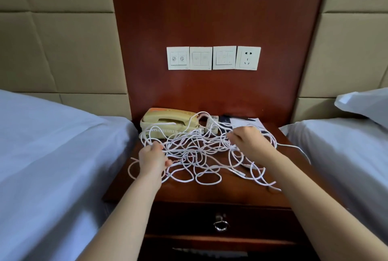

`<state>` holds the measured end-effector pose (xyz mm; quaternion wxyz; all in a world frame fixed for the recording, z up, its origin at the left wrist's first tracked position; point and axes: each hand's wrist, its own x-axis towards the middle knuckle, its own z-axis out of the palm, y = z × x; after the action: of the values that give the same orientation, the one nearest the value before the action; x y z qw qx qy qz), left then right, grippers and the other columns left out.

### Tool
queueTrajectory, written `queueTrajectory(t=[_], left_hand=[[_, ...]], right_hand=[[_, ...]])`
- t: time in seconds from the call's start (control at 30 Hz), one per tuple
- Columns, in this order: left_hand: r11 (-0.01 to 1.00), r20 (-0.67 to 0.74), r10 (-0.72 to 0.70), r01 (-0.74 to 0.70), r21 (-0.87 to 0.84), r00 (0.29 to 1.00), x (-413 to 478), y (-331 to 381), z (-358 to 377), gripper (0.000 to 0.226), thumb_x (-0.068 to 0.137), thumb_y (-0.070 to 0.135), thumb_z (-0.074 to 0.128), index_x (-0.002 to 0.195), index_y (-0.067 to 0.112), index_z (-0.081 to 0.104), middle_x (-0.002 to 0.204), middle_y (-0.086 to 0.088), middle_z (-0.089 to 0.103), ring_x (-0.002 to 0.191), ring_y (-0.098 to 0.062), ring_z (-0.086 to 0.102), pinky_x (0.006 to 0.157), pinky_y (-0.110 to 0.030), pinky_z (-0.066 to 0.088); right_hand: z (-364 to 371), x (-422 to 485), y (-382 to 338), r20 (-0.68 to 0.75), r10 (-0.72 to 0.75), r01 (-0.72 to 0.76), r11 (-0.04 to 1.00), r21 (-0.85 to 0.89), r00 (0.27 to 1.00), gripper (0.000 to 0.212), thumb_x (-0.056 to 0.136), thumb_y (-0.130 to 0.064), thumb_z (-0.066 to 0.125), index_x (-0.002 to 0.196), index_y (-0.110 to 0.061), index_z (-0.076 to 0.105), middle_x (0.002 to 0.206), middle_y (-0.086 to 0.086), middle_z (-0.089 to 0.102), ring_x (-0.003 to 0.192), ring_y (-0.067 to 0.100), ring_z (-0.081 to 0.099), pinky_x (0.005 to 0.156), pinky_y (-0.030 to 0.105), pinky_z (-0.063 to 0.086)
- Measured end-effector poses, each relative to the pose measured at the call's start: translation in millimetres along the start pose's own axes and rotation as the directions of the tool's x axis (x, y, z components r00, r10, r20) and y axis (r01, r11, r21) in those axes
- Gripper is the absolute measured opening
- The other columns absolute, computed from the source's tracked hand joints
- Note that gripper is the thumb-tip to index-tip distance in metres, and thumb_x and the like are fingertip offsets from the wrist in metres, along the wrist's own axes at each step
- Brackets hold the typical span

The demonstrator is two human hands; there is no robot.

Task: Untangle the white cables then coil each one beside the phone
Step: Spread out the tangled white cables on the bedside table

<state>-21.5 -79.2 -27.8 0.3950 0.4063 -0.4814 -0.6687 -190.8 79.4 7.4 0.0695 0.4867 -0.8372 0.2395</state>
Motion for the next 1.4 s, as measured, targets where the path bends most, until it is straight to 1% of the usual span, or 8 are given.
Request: queueTrajectory(t=[0.1,0.2,0.5,0.63,0.77,0.9,1.07,1.4], left_hand=[[0.993,0.121,0.046,-0.059,0.100,0.992,-14,-5,21,0.023,0.100,0.013,0.035,0.087,0.006,0.053,0.048,0.000,0.040,0.025,-0.003,0.035,0.054,-0.031,0.040],[0.969,0.237,0.096,-0.145,0.200,0.967,-23,-6,37,0.020,0.098,0.014,0.039,0.087,0.010,0.054,0.036,0.008,0.040,0.034,-0.008,0.040,0.063,-0.037,0.043],[0.922,0.614,0.188,-0.353,0.159,0.767,-52,-5,55,0.021,0.091,0.008,0.054,0.079,0.022,0.063,0.048,0.011,0.041,0.048,-0.007,0.038,0.061,-0.029,0.037],[0.872,0.593,0.215,-0.426,0.242,0.776,-46,-8,60,0.024,0.099,0.023,0.046,0.081,0.020,0.062,0.047,0.009,0.044,0.048,-0.013,0.040,0.061,-0.035,0.036],[0.870,0.458,0.237,-0.397,0.293,0.857,-38,-8,66,0.033,0.101,0.028,0.039,0.084,0.010,0.060,0.072,-0.008,0.059,0.069,-0.026,0.060,0.068,-0.038,0.050],[0.957,0.342,0.213,-0.266,0.113,0.915,-36,-9,70,0.029,0.099,0.020,0.041,0.075,0.011,0.054,0.049,0.004,0.046,0.048,-0.011,0.047,0.058,-0.029,0.041],[0.986,0.233,0.124,-0.093,-0.139,0.965,-36,-2,67,0.027,0.101,0.020,0.037,0.079,0.008,0.049,0.034,0.009,0.030,0.031,-0.002,0.035,0.059,-0.029,0.033],[0.910,0.053,0.026,-0.002,-0.414,0.998,-25,2,53,0.025,0.101,0.015,0.037,0.080,0.007,0.047,0.060,0.000,0.028,0.046,-0.010,0.030,0.054,-0.024,0.034]], right_hand=[[0,-2,-17,0.071,-0.048,0.024,0.950,0.310,0.996,0.032,0.096,-0.016,0.052,0.068,0.002,0.052,0.064,0.017,0.062,0.056,0.003,0.063,0.057,0.023,0.043],[-4,-3,-28,0.160,-0.095,-0.031,0.765,0.643,0.983,0.027,0.098,-0.009,0.048,0.072,-0.006,0.057,0.065,0.007,0.063,0.071,0.015,0.071,0.069,0.026,0.057],[-1,-2,-38,0.111,-0.138,-0.045,0.411,0.910,0.984,0.037,0.104,-0.020,0.031,0.074,-0.011,0.051,0.057,-0.003,0.024,0.052,0.011,0.026,0.050,0.019,0.025],[0,-5,-37,0.037,-0.021,-0.018,0.591,0.807,0.999,0.028,0.101,-0.019,0.043,0.078,-0.011,0.057,0.060,0.003,0.041,0.054,0.014,0.038,0.052,0.021,0.034],[12,-12,-33,0.066,0.028,-0.065,0.747,0.662,0.997,0.010,0.095,-0.017,0.053,0.096,-0.008,0.057,0.072,-0.001,0.060,0.057,0.004,0.056,0.056,0.017,0.046],[14,-19,-24,0.014,-0.104,0.096,0.954,0.286,0.994,0.006,0.087,-0.017,0.063,0.091,-0.012,0.063,0.080,-0.005,0.063,0.073,0.008,0.058,0.064,0.015,0.042],[24,-29,-3,0.039,-0.132,0.137,0.974,-0.180,0.991,0.016,0.089,-0.024,0.057,0.103,-0.020,0.064,0.103,-0.001,0.066,0.097,0.020,0.060,0.069,0.026,0.042],[30,-15,36,-0.043,-0.091,0.080,0.973,-0.214,0.995,0.028,0.094,-0.024,0.053,0.121,-0.018,0.058,0.124,-0.003,0.060,0.114,0.019,0.055,0.078,0.030,0.046]])
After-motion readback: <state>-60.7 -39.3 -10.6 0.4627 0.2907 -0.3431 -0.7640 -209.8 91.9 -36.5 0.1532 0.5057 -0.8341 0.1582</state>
